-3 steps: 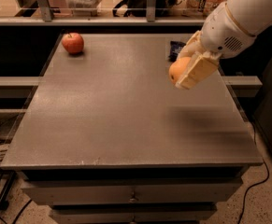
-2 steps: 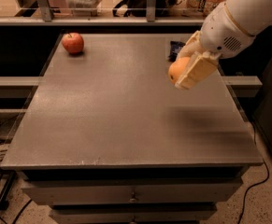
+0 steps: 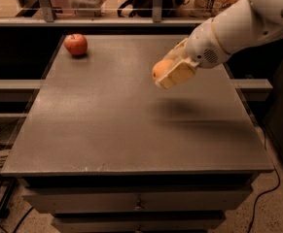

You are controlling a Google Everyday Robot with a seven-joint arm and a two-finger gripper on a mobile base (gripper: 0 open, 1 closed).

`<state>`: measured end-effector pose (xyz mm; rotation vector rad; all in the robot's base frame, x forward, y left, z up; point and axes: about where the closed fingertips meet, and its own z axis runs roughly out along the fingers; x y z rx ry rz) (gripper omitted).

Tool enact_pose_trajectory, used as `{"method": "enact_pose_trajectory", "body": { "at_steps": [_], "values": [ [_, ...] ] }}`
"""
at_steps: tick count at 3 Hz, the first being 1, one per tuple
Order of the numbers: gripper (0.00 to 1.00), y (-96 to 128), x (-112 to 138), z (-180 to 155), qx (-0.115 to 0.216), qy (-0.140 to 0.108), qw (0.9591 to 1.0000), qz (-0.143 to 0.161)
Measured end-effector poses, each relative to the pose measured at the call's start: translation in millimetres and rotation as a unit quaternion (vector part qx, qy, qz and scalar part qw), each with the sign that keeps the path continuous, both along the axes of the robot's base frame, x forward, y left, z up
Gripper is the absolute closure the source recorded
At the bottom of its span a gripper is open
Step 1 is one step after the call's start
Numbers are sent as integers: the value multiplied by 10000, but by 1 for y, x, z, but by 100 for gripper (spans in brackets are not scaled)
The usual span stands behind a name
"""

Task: Move orange near apple

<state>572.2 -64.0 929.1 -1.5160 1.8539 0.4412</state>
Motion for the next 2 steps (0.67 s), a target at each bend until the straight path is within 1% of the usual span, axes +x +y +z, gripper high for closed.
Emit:
{"method": "enact_pose_trajectory", "body": {
  "at_steps": [1, 2],
  "values": [
    [100, 39, 39, -18, 510, -89, 9985, -150],
    [100, 77, 75, -30, 852, -185, 9959, -231]
  ]
}}
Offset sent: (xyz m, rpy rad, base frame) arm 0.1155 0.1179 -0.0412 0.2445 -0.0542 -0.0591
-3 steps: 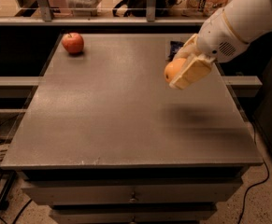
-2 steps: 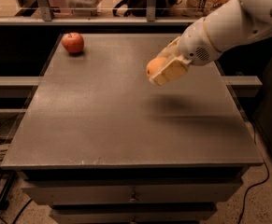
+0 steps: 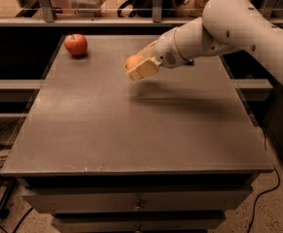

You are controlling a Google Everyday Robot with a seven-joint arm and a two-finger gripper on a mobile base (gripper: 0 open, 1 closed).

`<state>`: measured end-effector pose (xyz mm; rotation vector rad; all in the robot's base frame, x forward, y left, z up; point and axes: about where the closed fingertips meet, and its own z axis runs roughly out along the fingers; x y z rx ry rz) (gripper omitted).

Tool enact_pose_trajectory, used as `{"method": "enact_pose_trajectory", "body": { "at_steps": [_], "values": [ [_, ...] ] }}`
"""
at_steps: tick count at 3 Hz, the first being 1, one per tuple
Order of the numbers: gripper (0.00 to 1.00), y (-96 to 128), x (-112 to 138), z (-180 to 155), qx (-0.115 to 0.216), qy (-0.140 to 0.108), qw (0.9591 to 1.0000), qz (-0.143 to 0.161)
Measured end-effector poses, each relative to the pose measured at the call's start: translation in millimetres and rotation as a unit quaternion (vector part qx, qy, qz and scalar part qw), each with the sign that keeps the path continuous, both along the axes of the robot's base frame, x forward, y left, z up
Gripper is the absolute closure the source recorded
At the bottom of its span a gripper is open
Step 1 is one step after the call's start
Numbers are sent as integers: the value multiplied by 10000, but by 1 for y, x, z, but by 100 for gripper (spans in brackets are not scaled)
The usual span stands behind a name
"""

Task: Move orange near apple

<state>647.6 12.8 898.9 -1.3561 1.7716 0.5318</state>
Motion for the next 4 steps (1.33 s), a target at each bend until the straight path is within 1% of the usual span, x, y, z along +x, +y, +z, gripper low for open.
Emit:
{"method": "enact_pose_trajectory", "body": {
  "at_steps": [1, 2, 3, 4],
  "values": [
    [100, 0, 0, 0, 0, 0, 10000, 1],
    [100, 14, 17, -10, 230, -7, 9996, -145],
    [100, 44, 54, -18, 542, -81, 9982, -258],
    [100, 73, 91, -22, 744, -163, 9967, -295]
  ]
}}
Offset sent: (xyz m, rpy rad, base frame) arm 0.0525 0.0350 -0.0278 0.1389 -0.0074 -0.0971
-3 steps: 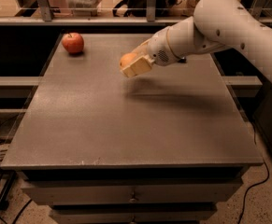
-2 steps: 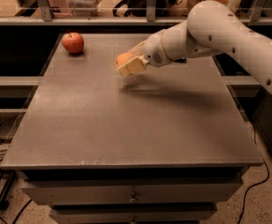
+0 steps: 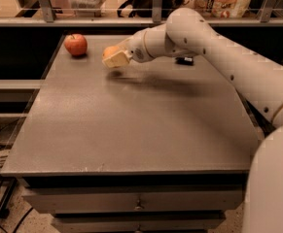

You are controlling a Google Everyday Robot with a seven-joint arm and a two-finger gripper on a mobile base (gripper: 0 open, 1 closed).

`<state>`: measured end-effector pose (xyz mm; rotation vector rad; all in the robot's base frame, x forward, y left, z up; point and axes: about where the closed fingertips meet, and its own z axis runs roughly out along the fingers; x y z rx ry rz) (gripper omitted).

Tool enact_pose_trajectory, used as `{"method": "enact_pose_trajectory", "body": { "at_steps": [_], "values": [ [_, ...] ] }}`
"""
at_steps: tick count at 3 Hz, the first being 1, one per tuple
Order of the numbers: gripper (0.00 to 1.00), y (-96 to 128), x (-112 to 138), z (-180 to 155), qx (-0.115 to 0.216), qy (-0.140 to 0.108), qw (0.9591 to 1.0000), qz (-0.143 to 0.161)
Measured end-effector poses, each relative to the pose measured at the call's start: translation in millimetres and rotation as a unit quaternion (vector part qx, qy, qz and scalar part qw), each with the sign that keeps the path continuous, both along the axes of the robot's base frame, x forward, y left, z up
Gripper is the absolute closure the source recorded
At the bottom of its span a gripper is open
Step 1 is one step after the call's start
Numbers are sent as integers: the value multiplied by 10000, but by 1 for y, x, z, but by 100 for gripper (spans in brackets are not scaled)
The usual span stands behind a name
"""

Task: Move orange near apple

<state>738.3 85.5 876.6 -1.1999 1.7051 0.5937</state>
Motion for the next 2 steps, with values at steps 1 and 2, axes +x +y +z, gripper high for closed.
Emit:
{"method": "enact_pose_trajectory", "body": {
  "at_steps": [1, 2],
  "values": [
    [82, 25, 32, 1, 117, -77, 9999, 40],
    [59, 48, 53, -4, 218, -46, 9997, 95]
  ]
}}
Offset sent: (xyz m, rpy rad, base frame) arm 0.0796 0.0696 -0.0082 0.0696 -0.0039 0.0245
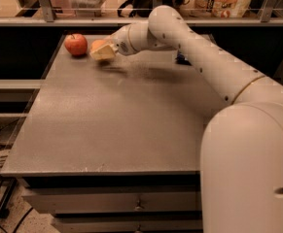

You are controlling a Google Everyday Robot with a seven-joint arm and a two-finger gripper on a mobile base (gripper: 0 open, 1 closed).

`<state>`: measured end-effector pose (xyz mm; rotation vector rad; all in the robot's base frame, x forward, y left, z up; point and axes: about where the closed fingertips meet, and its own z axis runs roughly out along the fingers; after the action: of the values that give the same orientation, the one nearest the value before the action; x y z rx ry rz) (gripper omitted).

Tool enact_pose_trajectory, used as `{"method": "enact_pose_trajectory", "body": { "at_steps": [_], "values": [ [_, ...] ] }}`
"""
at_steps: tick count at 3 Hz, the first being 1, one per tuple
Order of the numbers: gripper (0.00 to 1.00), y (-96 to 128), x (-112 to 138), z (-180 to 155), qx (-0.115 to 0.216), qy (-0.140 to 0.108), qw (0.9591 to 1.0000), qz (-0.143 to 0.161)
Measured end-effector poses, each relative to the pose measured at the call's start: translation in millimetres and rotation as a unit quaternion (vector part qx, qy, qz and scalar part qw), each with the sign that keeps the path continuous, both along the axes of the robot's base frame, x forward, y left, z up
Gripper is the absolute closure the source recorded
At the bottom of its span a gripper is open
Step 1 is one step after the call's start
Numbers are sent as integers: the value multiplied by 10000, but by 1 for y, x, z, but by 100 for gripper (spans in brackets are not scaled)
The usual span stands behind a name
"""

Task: Move orange near apple

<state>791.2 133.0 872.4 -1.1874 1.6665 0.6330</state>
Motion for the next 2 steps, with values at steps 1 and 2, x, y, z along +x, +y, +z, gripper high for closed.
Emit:
{"method": "enact_pose_trajectory", "body": {
  "at_steps": [1, 2],
  "values": [
    [36, 16, 10, -1, 59, -7, 10000, 61],
    [13, 27, 12, 2, 83, -28, 9999, 134]
  ]
}}
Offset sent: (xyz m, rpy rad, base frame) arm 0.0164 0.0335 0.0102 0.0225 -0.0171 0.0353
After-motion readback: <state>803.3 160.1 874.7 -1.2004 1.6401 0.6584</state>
